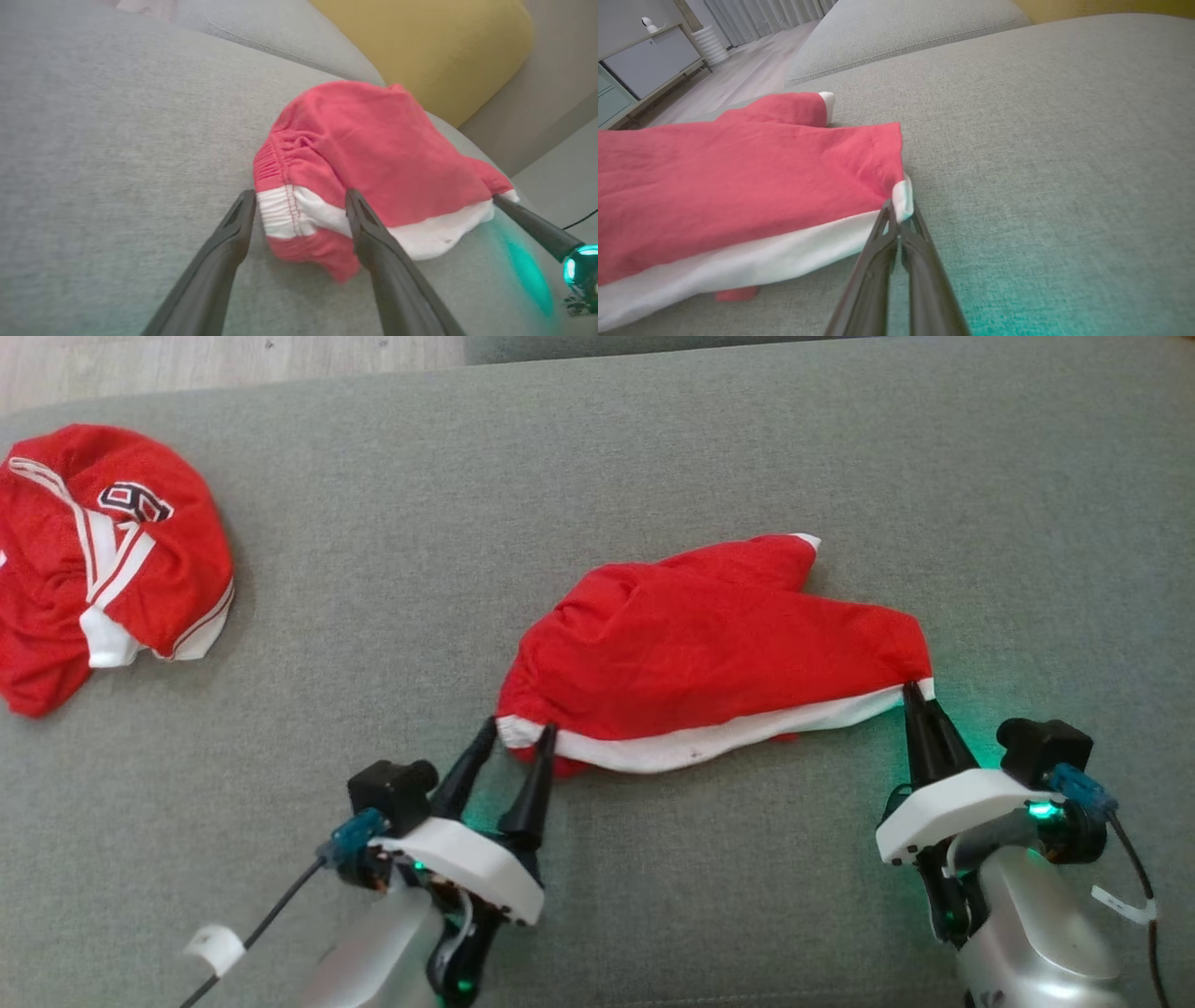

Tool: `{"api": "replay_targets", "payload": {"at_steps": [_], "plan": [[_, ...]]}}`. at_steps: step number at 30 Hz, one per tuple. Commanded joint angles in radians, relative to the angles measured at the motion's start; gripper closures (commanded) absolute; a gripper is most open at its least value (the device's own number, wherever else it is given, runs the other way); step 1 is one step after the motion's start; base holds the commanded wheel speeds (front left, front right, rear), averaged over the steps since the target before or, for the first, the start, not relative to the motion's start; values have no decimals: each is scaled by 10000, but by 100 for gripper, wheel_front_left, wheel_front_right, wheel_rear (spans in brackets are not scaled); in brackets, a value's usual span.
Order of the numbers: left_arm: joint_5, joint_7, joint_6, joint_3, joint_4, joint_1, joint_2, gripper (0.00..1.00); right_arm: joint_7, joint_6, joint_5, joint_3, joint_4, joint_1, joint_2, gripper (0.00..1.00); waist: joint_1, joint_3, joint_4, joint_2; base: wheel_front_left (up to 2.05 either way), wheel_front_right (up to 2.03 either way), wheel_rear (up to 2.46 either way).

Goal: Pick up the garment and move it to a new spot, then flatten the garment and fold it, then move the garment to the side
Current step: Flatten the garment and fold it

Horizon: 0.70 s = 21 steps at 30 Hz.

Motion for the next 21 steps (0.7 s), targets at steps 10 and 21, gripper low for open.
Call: {"api": "replay_targets", "payload": {"at_steps": [10,21], "plan": [[-1394,-121,-57,-719,-791,-239,608,26,-184,77,41,175,-184,-316,-16,100,-1,-35,-52,0,0,0,0],[-2061,54,-57,-1411,-292,-604,598,29,-208,77,179,414,-149,-391,-16,100,-1,-77,-188,0,0,0,0]]}}
